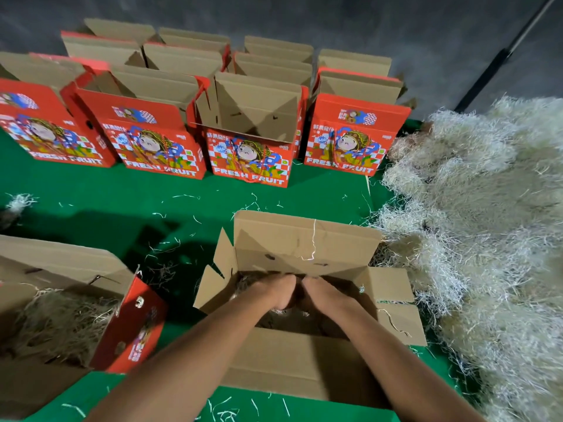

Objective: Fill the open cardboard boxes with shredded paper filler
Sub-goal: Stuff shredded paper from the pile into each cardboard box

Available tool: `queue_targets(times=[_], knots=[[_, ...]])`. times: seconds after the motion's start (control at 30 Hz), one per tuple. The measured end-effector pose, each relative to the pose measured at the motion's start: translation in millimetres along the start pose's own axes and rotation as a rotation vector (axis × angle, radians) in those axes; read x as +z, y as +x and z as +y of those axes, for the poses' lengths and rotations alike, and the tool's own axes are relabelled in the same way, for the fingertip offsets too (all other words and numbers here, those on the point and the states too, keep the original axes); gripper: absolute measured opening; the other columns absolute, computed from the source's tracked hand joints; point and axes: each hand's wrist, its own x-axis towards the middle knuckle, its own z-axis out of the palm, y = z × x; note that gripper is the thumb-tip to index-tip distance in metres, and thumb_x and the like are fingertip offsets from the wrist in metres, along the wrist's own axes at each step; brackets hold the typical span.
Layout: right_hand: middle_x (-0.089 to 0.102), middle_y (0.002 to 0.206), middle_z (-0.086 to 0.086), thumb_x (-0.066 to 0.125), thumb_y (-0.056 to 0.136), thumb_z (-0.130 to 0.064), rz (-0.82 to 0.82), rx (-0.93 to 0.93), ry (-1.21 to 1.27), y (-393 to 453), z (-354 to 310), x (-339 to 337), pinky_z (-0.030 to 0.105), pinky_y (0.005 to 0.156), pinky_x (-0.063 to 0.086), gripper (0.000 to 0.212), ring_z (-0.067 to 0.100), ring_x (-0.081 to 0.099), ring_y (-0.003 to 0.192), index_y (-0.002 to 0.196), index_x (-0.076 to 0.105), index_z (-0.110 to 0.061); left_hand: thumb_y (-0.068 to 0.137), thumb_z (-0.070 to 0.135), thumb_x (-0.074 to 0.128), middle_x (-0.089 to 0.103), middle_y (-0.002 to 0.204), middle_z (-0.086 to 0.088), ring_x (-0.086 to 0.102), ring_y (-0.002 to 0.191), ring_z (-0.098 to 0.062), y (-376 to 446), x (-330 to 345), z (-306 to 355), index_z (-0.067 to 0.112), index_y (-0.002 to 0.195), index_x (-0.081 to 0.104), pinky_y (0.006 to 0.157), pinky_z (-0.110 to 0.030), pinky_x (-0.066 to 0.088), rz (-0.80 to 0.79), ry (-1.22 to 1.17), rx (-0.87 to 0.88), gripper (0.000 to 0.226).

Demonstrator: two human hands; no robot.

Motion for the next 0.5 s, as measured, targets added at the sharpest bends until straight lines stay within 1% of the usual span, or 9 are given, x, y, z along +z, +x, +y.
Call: queue_targets(times=[0.1,0.17,0.23,0.3,0.33,0.37,0.4,0.43,0.5], knots=[[0.051,0.144,0.007,0.057,0.097,-0.034,-0.158,-0.014,0.064,8.6,8.2,5.5,0.044,0.112,0.037,0.046,0.031,0.049,0.131,0.142,0.05,-0.026,0.09,-0.001,0.049,0.053,0.14,-0.017,0.053,0.125,-0.035,11.3,12.9,-10.2,0.018,0.144,0.044,0.103,-0.045,0.043,-0.157,-0.002,-0.048,0.057],[0.055,0.14,0.005,0.058,0.096,-0.034,-0.186,-0.015,0.092,8.6,15.2,4.8,0.042,0.109,0.041,0.046,0.03,0.053,0.126,0.141,0.051,-0.029,0.092,0.008,0.05,0.056,0.137,-0.015,0.055,0.118,-0.034,14.5,12.1,-12.1,0.02,0.138,0.05,0.1,-0.045,0.043,-0.176,-0.023,-0.051,0.047],[0.068,0.12,0.009,0.062,0.091,-0.029,-0.171,-0.016,0.172,5.9,19.4,-0.5,0.038,0.093,0.049,0.034,0.028,0.064,0.104,0.123,0.066,-0.023,0.094,0.02,0.05,0.063,0.121,-0.014,0.059,0.103,-0.034,14.2,-0.7,-11.2,0.015,0.118,0.06,0.092,-0.044,0.047,-0.147,-0.086,-0.038,0.026],[0.073,0.102,0.015,0.063,0.088,-0.023,-0.197,0.004,0.343,1.1,19.5,-6.8,0.036,0.077,0.054,0.021,0.025,0.068,0.086,0.105,0.073,-0.015,0.092,0.024,0.047,0.065,0.111,-0.017,0.064,0.098,-0.036,13.8,-12.5,-7.9,0.011,0.107,0.061,0.088,-0.044,0.053,-0.151,-0.153,-0.013,0.025],[0.073,0.102,0.011,0.063,0.087,-0.028,-0.221,0.004,0.359,-0.5,20.0,-6.6,0.035,0.073,0.055,0.024,0.025,0.07,0.085,0.104,0.073,-0.016,0.091,0.026,0.045,0.067,0.107,-0.017,0.066,0.095,-0.035,12.4,-13.6,-6.0,0.01,0.105,0.061,0.087,-0.044,0.056,-0.175,-0.172,-0.003,0.027],[0.071,0.109,0.008,0.061,0.082,-0.039,-0.241,0.012,0.311,-2.4,20.0,-5.5,0.036,0.076,0.055,0.036,0.027,0.069,0.093,0.11,0.071,-0.019,0.088,0.028,0.044,0.067,0.11,-0.016,0.065,0.095,-0.033,10.9,-11.1,-5.5,0.01,0.103,0.06,0.089,-0.044,0.056,-0.202,-0.151,0.0,0.029],[0.067,0.118,0.004,0.059,0.078,-0.049,-0.259,0.032,0.212,-4.9,20.5,-3.2,0.037,0.085,0.053,0.05,0.03,0.066,0.104,0.12,0.066,-0.024,0.087,0.027,0.043,0.065,0.117,-0.016,0.063,0.1,-0.033,8.2,-6.7,-6.9,0.01,0.104,0.059,0.093,-0.043,0.053,-0.234,-0.094,-0.011,0.029],[0.063,0.128,0.003,0.057,0.079,-0.053,-0.277,0.064,0.098,-7.9,21.1,-0.1,0.039,0.095,0.05,0.055,0.03,0.061,0.114,0.127,0.062,-0.027,0.087,0.025,0.042,0.061,0.126,-0.017,0.06,0.108,-0.035,5.4,-1.6,-9.1,0.009,0.11,0.057,0.097,-0.044,0.049,-0.271,-0.021,-0.031,0.032],[0.052,0.145,0.005,0.049,0.093,-0.048,-0.308,0.082,-0.009,-7.7,25.5,6.4,0.042,0.108,0.042,0.052,0.03,0.051,0.129,0.138,0.054,-0.021,0.091,0.023,0.043,0.051,0.142,-0.019,0.053,0.122,-0.036,2.9,4.1,-15.5,0.006,0.132,0.051,0.102,-0.045,0.044,-0.305,0.058,-0.06,0.045]])
